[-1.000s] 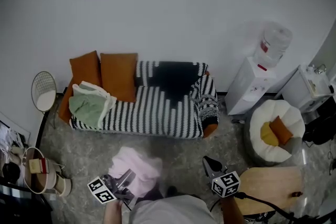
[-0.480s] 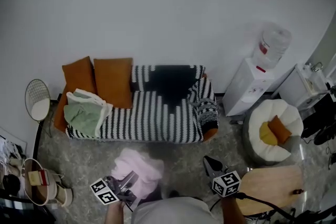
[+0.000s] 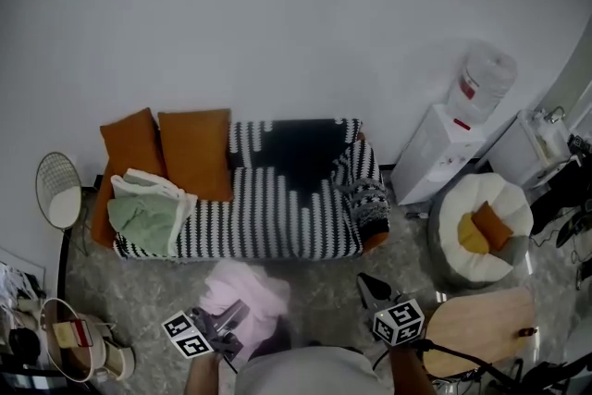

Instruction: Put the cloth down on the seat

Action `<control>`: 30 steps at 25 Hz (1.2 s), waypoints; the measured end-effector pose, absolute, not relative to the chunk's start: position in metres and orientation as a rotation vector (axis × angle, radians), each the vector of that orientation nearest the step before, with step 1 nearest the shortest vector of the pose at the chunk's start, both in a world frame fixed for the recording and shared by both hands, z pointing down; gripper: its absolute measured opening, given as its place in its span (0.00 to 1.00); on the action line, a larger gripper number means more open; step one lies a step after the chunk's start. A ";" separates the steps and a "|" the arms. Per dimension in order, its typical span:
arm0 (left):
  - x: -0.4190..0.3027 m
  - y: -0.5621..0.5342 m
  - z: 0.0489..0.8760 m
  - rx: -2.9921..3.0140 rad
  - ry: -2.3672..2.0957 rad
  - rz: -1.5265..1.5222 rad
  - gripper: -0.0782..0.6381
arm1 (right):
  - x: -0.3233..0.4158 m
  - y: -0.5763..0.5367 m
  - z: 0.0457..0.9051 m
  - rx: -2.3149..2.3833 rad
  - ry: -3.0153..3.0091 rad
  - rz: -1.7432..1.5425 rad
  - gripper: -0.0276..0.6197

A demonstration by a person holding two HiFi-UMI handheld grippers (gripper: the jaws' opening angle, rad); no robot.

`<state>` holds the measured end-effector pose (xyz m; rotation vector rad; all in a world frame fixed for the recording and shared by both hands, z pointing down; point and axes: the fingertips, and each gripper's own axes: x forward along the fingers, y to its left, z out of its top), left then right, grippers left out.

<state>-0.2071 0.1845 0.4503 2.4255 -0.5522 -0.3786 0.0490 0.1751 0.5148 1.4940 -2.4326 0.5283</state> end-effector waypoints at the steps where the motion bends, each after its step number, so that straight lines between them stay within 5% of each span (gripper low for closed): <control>1: -0.211 0.177 0.450 2.425 -0.543 -0.375 0.23 | 0.044 0.169 0.514 1.499 -2.428 0.527 0.05; 30: -0.292 0.040 0.463 2.436 -0.384 -0.315 0.23 | -0.041 0.056 0.512 1.624 -2.325 0.486 0.05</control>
